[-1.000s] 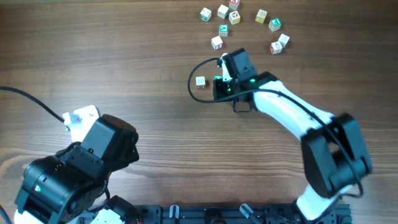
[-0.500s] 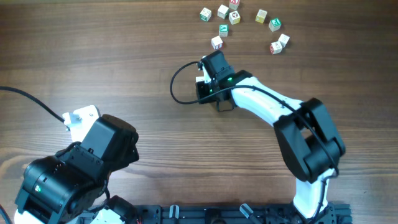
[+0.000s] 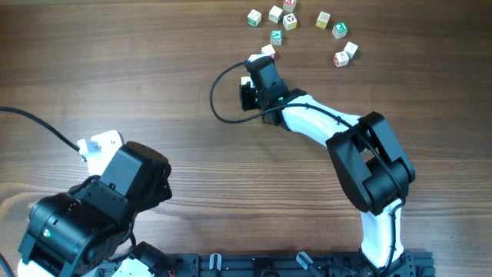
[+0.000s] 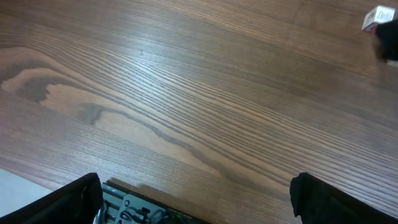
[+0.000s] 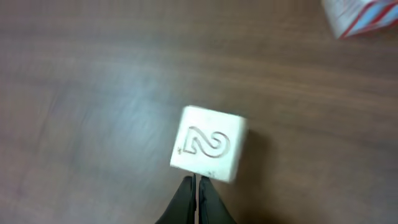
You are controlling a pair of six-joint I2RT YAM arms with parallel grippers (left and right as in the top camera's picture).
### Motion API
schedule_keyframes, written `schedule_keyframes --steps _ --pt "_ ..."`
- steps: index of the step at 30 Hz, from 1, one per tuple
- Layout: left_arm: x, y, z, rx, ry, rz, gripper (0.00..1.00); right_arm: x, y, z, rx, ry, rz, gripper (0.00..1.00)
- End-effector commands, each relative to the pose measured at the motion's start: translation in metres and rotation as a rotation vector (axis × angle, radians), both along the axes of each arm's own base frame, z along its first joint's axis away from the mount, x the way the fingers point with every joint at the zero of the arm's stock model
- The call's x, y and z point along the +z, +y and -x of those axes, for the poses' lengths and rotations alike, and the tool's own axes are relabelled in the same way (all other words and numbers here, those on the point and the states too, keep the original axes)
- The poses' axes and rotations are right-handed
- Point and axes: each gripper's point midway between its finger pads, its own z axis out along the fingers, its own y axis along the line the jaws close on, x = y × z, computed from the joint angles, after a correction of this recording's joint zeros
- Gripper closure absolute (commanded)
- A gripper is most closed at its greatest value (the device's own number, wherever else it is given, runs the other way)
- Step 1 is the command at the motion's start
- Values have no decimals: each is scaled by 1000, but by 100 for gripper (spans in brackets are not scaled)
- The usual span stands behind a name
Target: Form a horizontal line
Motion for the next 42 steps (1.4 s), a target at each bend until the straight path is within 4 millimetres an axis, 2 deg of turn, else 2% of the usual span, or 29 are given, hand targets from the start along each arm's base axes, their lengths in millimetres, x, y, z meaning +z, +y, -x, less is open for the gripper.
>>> schedule_keyframes --steps 1,5,11,18,23,29,37,42 --pt "1 0 1 2 -5 5 0 15 -16 -33 -96 -78 1 95" --pt "1 0 1 2 -5 5 0 26 -28 -46 -124 -78 5 96" --pt "1 0 1 2 -5 5 0 38 -40 -48 -139 -8 50 95" --pt "1 0 1 2 -5 5 0 24 -41 -28 -118 99 63 95" --pt "1 0 1 2 -5 5 0 17 -45 -19 -175 162 43 95" --pt "1 0 1 2 -5 5 0 19 -29 -14 -106 185 -17 95" --pt "1 0 1 2 -5 5 0 28 -19 -21 -50 133 -41 95" --pt "1 0 1 2 -5 5 0 37 2 -20 43 113 -105 95"
